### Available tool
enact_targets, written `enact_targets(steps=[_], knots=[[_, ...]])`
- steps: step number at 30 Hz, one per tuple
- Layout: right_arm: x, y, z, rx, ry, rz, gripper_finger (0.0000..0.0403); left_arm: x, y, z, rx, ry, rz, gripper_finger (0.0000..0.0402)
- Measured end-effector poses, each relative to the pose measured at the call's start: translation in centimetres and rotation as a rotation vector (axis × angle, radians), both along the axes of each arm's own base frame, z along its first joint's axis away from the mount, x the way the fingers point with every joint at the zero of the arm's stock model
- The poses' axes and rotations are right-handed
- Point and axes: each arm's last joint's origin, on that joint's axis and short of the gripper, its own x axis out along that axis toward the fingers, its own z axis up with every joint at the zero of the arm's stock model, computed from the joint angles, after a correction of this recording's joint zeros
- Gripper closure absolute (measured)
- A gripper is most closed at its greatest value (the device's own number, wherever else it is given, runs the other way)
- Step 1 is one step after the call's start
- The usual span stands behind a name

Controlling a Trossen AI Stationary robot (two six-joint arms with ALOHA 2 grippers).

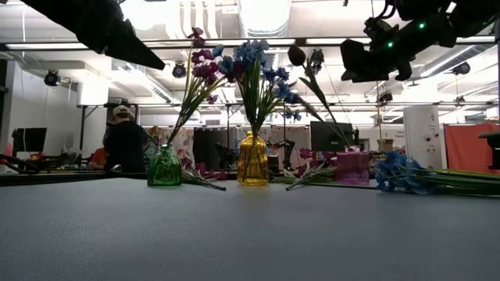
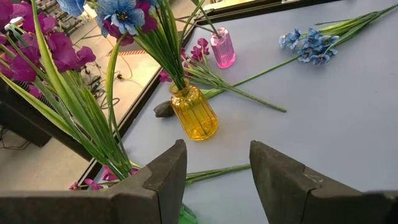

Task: Sort flowers into vase by color
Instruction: Put the bottom black flower into the purple flower vase

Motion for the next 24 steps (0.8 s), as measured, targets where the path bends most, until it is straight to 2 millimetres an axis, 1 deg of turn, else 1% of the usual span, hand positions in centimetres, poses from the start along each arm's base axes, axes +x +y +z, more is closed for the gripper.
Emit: enact_targets(steps=[7,11,14,18,24], knots=[[0.0,0.0,0.5,0.005,-0.002,0.008,0.0217,0.0,0.0,0.0,-0.001,-0.001,0.000,0.0242],[-0.1,0.1,0.5,0.013,-0.002,0.009,0.0215,0.0,0.0,0.0,-0.001,-0.001,0.000,0.0242],[-0.3,0.2,0.5,0.040,-0.026,0.043,0.0215,0.0,0.0,0.0,-0.003,-0.003,0.002,0.0242],[-0.7,0.7,0.9,0.087,-0.083,0.129,0.0215,0.0,0.0,0.0,-0.008,-0.008,0.003,0.0242],[-1.4,1.5,1.6,0.175,-0.199,0.313,0.0215,0.0,0.0,0.0,-0.024,-0.018,0.010,0.0242]])
